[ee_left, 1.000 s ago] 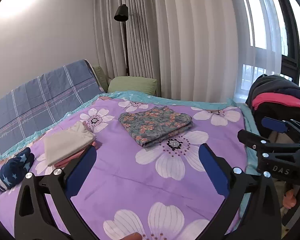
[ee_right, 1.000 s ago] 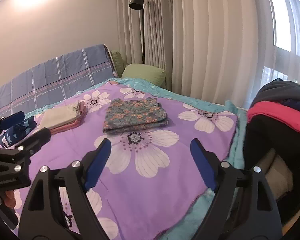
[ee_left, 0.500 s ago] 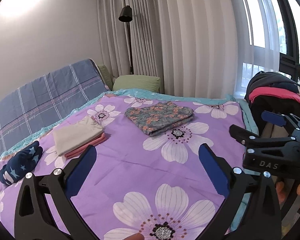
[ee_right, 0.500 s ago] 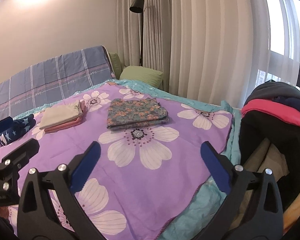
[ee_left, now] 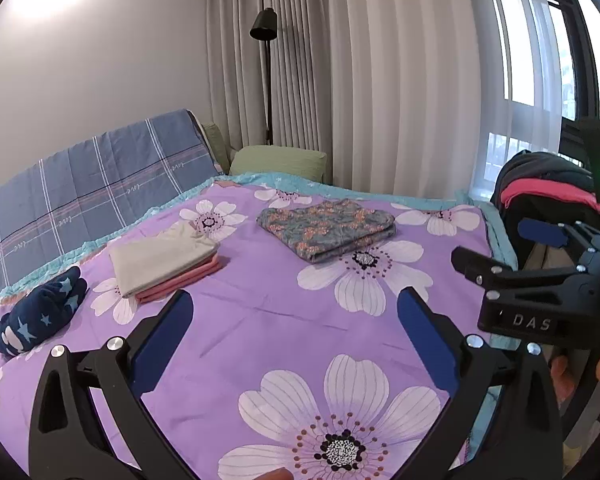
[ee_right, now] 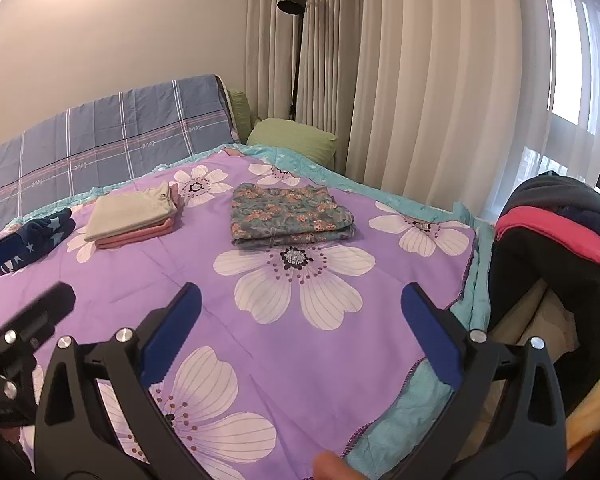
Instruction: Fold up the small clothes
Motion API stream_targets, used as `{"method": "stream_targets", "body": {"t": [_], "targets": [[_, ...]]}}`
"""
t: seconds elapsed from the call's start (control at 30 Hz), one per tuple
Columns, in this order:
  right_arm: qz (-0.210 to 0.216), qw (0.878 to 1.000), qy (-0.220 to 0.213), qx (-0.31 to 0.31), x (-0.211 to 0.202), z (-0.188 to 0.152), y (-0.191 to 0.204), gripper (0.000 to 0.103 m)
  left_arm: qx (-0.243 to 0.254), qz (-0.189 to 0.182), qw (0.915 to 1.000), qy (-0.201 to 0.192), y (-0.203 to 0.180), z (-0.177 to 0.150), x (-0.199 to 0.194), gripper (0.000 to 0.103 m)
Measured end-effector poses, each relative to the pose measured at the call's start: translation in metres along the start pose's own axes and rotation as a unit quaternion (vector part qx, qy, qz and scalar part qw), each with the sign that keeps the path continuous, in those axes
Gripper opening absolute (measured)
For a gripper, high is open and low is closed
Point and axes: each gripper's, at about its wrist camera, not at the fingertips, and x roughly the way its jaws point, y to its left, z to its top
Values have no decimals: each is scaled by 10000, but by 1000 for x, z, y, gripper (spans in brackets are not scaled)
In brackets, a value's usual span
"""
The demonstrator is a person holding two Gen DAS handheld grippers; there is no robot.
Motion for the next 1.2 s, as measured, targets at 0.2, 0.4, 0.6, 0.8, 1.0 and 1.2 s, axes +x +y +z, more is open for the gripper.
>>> {"method": "stream_targets", "body": {"t": [0.2,0.4,0.6,0.8,1.0,1.2], "targets": [[25,10000,-10,29,2,1,0,101,-25,20,10000,14,1,-2,1,102],[28,10000,22,68,5,0,-3,101,-91,34,10000,14,3,-2,1,102],[32,10000,18,65,5,0,-4,101,-64,11,10000,59,2,-4,1,102],[29,10000,5,25,7,1,-3,101,-57,39,9999,79,2,-5,2,102],[22,10000,22,-11,10,1,1,101,-22,60,9999,83,2,-6,4,102],[41,10000,55,-30,13,0,5,101,-8,85,9999,122,3,-7,7,102]]}}
